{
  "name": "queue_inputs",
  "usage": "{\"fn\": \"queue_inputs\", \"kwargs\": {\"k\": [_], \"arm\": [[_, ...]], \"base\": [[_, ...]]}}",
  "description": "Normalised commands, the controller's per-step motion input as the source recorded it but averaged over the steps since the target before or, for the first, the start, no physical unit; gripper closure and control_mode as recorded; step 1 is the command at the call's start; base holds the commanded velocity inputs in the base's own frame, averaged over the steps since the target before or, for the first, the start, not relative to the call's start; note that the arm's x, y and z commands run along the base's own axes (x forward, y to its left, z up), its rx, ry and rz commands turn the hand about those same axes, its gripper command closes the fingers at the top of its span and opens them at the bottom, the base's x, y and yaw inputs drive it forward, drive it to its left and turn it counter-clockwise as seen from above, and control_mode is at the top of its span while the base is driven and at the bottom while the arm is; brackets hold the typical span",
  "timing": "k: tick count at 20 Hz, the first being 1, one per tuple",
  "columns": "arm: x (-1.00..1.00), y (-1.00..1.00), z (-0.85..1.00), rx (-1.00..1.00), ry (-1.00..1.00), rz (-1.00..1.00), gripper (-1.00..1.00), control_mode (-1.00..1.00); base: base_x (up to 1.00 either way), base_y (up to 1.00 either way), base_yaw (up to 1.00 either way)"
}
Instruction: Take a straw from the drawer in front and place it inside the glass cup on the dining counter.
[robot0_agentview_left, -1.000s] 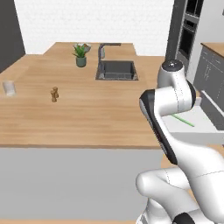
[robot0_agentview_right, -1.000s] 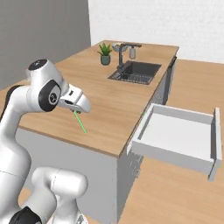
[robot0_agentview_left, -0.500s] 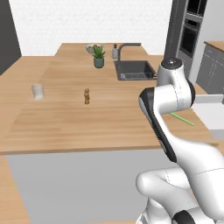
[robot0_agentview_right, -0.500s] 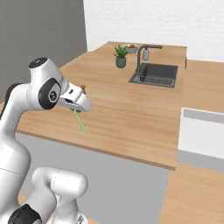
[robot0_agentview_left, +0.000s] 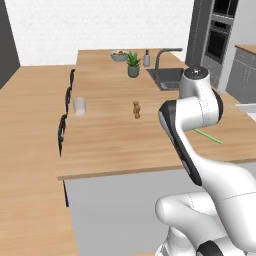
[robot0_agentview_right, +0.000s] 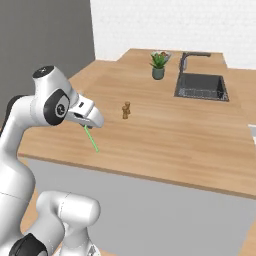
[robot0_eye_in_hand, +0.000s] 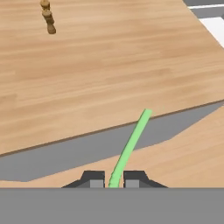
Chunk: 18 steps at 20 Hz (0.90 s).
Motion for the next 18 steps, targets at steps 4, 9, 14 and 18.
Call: {"fn": "queue_inputs", "kwargs": {"k": [4,9,14,18], "arm": [[0.0,0.0,0.0,0.0,0.0,0.0,1.0,1.0],[0.0,0.0,0.0,0.0,0.0,0.0,1.0,1.0],[0.0,0.0,0.0,0.0,0.0,0.0,1.0,1.0],[0.0,0.0,0.0,0.0,0.0,0.0,1.0,1.0]], "base": [[0.0,1.0,-0.23],[0.0,1.0,-0.27],[0.04,1.0,-0.34],[0.08,1.0,-0.38]]}}
